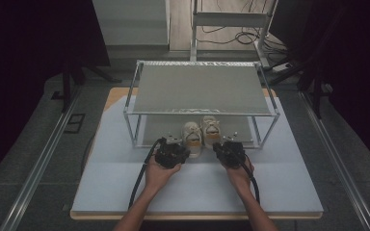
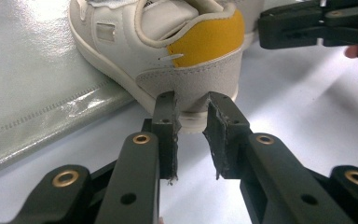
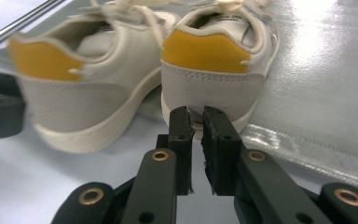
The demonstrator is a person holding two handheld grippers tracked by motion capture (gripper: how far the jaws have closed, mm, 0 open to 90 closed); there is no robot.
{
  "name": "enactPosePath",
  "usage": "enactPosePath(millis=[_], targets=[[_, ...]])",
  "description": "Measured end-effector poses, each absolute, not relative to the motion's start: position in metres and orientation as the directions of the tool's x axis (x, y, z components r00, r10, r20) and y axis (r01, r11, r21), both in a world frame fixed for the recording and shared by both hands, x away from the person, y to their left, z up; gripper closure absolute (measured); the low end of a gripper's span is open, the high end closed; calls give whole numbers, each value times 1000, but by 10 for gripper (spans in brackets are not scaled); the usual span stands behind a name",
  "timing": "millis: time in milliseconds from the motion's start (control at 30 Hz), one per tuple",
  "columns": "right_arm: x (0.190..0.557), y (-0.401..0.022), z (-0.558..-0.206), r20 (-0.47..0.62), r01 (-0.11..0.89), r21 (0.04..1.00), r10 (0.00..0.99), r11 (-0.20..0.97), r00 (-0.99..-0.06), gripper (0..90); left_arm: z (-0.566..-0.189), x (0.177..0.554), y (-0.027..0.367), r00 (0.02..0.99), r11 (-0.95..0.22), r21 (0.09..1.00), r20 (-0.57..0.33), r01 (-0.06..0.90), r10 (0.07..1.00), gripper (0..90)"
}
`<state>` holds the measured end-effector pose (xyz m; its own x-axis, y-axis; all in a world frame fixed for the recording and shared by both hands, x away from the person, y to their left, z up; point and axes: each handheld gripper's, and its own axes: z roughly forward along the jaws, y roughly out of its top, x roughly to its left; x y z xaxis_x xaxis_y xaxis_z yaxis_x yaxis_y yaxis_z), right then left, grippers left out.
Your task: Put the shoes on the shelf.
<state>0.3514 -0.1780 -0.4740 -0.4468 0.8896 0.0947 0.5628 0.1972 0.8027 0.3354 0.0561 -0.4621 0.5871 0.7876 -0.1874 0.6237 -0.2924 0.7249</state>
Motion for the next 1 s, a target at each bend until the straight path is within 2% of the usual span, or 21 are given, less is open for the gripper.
enactPosePath(millis=[300,667,867,900,1000], targets=[[357,-181,-479,114,565,807,892,173,-437,806,-464,339,54,584,-290,729,-182,620,791,698],[358,-182,-480,117,568,803,888,178,-444,805,-463,360,49,576,-310,720,-151,621,803,706],[358,-180,-479,116,570,801,885,185,-451,804,-465,369,47,550,-278,717,-172,639,817,704],[359,-179,-479,115,568,801,883,189,-455,804,-464,373,50,579,-309,723,-152,618,801,702],[359,-175,-479,114,567,801,881,192,-459,803,-462,374,49,576,-307,731,-142,609,805,698]])
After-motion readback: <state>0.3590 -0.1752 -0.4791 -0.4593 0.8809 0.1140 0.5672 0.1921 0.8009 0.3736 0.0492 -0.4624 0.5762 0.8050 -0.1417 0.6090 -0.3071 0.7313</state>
